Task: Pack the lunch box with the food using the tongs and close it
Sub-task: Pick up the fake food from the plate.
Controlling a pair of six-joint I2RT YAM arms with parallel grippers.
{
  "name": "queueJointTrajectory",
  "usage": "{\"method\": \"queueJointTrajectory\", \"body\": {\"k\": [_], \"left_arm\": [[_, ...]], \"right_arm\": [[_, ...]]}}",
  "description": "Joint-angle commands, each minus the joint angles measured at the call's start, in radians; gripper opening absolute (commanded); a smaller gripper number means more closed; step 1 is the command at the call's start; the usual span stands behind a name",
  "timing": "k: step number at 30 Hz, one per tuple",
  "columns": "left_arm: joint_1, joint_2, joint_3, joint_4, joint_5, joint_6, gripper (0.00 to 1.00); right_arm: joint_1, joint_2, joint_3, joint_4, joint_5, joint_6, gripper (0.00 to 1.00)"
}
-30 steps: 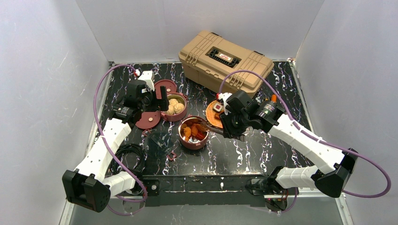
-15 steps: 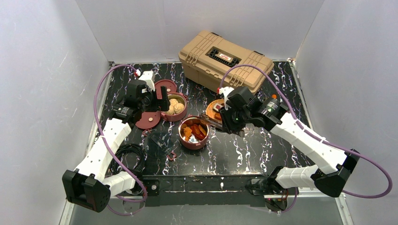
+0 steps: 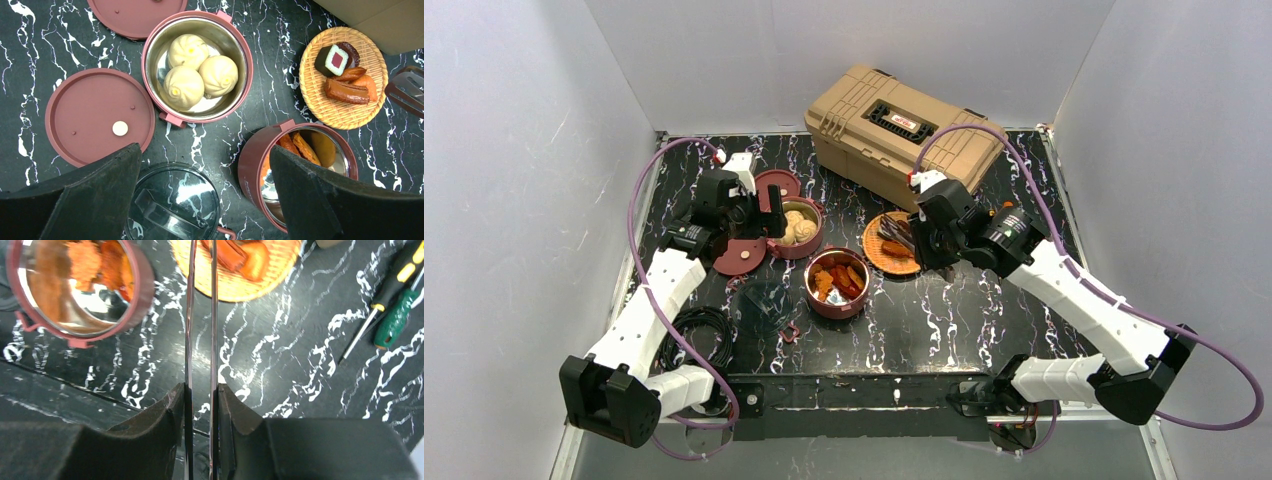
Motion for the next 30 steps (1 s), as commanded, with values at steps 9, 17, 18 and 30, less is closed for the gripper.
{"method": "queueJointTrajectory", "body": {"k": [9,17,18,30], "left_arm": [[0.004,0.013,0.040,-0.035,0.004,0.011,0.98],[0.004,0.017,0.042,-0.036,0.021,0.009,0.98],[0.004,0.019,0.042,-0.036,0.025,0.007,0.98],[0.004,0.028,0.043,-0.037,0.022,0.008,0.98]], "right_arm": [[-0.068,0.038,-0.068,-0.036,-0.046,-0.097,0.47],[-0.118,0.113,-0.052,-0.046,-0.033,-0.178,0.48],[-0.123,0.120,-0.051,-0.042,-0.046,-0.188,0.48],[-0.131,0.149,-0.066,0.029,-0.166,-0.252,0.46]]}}
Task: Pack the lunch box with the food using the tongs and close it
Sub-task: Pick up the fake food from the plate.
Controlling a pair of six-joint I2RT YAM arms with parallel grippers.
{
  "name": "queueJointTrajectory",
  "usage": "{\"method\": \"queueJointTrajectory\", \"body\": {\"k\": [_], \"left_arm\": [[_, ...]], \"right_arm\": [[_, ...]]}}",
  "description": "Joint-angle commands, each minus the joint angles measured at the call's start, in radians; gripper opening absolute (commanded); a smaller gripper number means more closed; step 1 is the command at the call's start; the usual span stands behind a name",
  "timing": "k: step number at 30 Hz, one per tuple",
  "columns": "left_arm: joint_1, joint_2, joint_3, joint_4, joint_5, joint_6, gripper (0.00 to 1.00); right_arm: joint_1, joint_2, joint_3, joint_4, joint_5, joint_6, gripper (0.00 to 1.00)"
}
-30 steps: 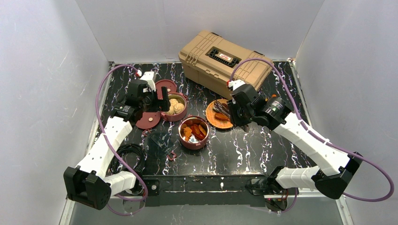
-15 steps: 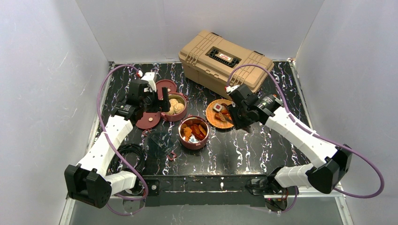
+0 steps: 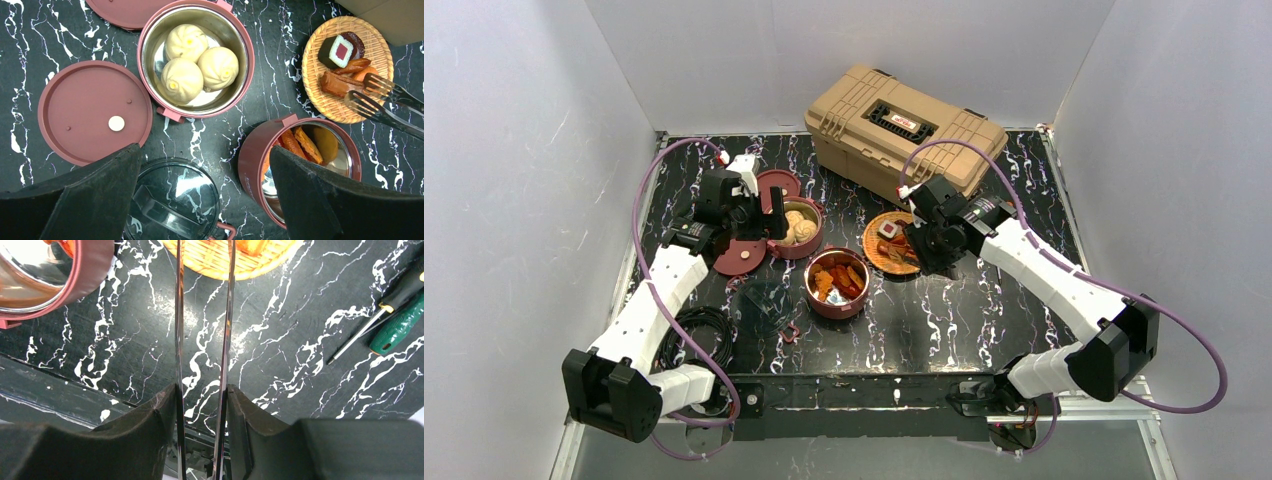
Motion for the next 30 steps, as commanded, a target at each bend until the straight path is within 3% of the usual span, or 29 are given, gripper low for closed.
{"method": "queueJointTrajectory", "body": {"k": [1,30], "left_arm": [[0.005,0.003,0.039,-0.020,0.009,0.008,0.98],[0.005,0.029,0.049,-0.033,0.027,0.007,0.98]], "right_arm": [[-0.003,0.002,-0.007,0.057,-0.071,-0.042,0.46],[-0.003,0.071,-0.019,0.161,-0.074,-0.110,0.48]]}}
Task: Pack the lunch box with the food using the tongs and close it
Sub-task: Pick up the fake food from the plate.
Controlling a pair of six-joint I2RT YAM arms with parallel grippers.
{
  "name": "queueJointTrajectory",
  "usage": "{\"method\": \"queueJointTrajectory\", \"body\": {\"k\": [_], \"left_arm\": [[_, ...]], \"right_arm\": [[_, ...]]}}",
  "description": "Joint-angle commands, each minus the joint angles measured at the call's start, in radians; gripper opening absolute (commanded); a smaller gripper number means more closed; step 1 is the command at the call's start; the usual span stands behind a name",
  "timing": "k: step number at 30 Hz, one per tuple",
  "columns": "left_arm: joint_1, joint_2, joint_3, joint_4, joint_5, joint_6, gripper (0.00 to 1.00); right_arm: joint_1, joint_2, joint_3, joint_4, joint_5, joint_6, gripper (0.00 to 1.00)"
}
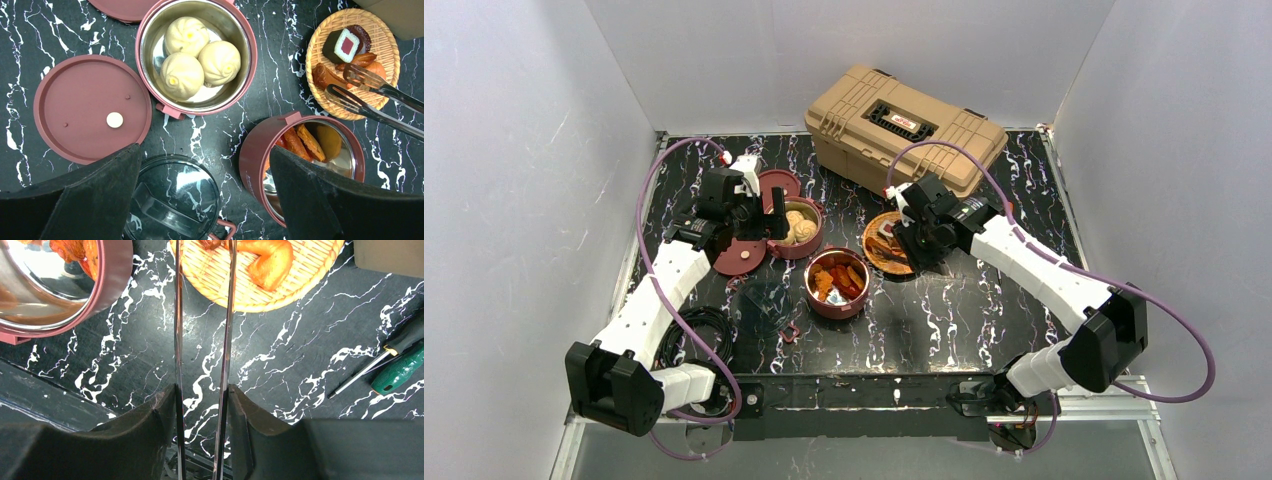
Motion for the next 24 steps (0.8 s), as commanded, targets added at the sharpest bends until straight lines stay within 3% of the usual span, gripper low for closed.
{"method": "queueJointTrajectory", "body": {"k": [1,8,17,24], "left_arm": [[0.003,0.000,0.038,-0.014,0.019,0.006,0.98],[0.005,-0.001,0.040,-0.017,0.021,0.007,0.98],[0.004,-0.004,0.039,-0.017,0.018,0.008,0.98],[0.005,-0.006,0.040,-0.017,0.021,0.007,0.98]], "right_arm": [[-0.003,0.021,0.001,0.054,-0.016,-0.026,0.48],[-0.003,0.035,-0.016,0.084,-0.035,-0.031,0.44],[-0.003,0.015,-0.011,0.072,-0.040,0.002,0.15],[-0.003,-0.058,-0.022,0.073,0.007,0.047,0.01]]}}
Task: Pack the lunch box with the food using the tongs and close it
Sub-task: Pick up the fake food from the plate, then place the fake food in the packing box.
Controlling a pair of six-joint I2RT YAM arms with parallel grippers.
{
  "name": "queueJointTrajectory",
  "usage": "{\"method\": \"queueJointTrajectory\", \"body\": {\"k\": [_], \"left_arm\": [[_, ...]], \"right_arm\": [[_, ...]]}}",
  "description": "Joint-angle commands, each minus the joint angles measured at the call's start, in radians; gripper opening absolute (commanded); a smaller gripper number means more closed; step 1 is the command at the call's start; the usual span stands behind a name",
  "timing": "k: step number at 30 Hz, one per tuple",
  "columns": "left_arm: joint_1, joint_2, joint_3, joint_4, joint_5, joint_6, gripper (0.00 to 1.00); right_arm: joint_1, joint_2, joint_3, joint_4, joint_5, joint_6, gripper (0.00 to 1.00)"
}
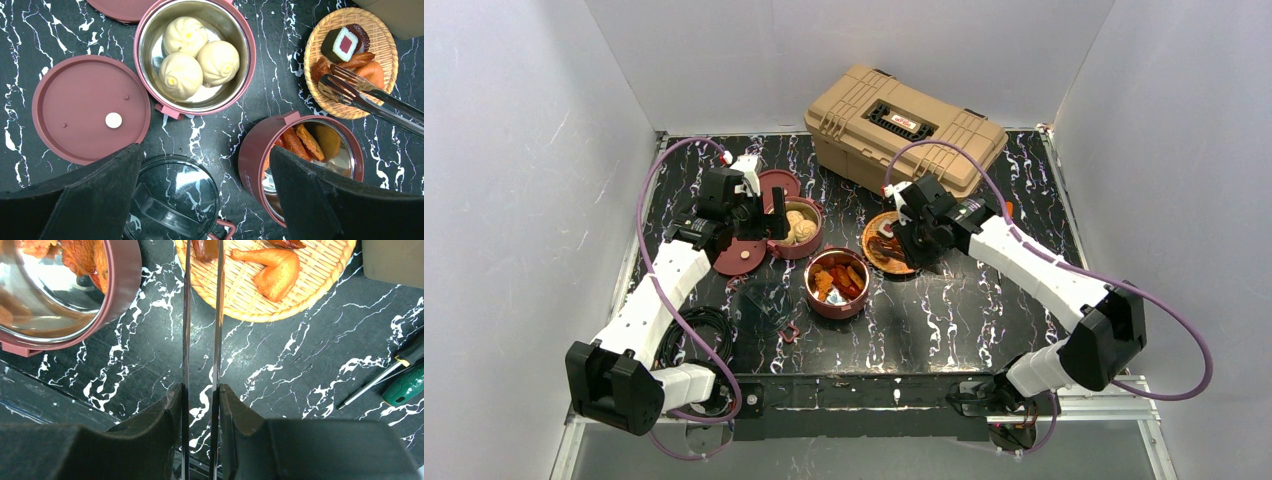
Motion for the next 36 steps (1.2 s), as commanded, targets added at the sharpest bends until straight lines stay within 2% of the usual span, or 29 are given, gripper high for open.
{"method": "queueJointTrajectory", "body": {"k": [1,10,18,22,28,36], "left_arm": [[0.005,-0.008,0.037,-0.017,0.015,0.006,0.98],[0.004,-0.011,0.038,-0.018,0.014,0.007,0.98],[0.005,-0.013,0.038,-0.018,0.013,0.007,0.98],[0.004,-0.013,0.038,-0.019,0.011,0.007,0.98],[0.004,-0.008,0.040,-0.020,0.016,0.005,0.98],[0.004,-0.011,0.040,-0.020,0.019,0.003,0.98]], "right_arm": [[-0.003,-0.085,-0.011,0.018,0.038,0.037,0.01],[-0.002,-0.142,-0.013,0.024,0.076,0.056,0.01],[0.008,-0.198,0.064,0.018,-0.098,0.068,0.01],[0.075,-0.202,0.112,-0.004,-0.126,0.104,0.01],[0.198,-0.212,0.156,-0.022,-0.069,0.175,0.01],[0.301,-0.207,0.104,-0.005,0.014,0.289,0.01]]}}
